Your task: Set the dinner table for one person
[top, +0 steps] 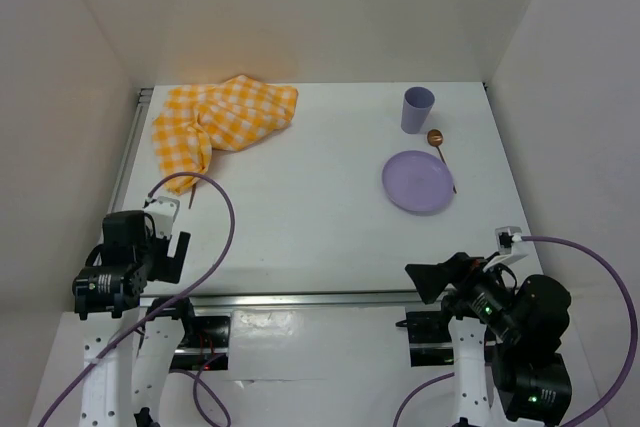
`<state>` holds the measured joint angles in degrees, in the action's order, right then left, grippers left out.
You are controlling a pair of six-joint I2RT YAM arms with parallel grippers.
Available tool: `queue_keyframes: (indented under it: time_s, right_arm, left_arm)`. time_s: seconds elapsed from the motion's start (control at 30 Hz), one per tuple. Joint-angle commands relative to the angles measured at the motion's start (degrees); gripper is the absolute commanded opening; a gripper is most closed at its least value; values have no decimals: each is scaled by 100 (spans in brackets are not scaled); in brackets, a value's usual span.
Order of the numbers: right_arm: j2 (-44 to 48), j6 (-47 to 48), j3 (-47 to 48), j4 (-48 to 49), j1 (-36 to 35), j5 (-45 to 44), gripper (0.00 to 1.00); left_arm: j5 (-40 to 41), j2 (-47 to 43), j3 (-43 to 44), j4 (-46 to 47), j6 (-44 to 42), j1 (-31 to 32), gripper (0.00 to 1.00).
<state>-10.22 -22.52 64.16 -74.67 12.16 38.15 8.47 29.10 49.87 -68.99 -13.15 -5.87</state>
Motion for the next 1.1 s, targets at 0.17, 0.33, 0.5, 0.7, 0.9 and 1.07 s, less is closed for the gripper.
queue_keyframes:
  time_s: [0.17, 0.33, 0.5, 0.7, 0.9, 1.07]
  right_arm:
    - [-243, 239, -35, -4, 32, -483, 100]
    - [-753, 240, -35, 663, 32, -598, 100]
    - [-1333, 2, -264, 1735, 32, -668, 100]
    - [-1983, -261, -570, 2659, 32, -924, 100]
    - [-2642, -375, -1001, 3537, 32, -1064, 100]
    - [-3433, -376, -1283, 4320, 32, -766, 100]
  left_arm:
    - [498, 279, 452, 44, 409, -28, 99]
    - [525, 911, 1287, 587, -11, -28, 99]
    - [-20, 2684, 2806, 1098, -442, -28, 99]
    - [-1021, 6234, 6707, 72, -452, 41, 99]
    - [-587, 9287, 8977, -73, 39, 331, 99]
    - [375, 9377, 7689, 2498, 391, 393, 99]
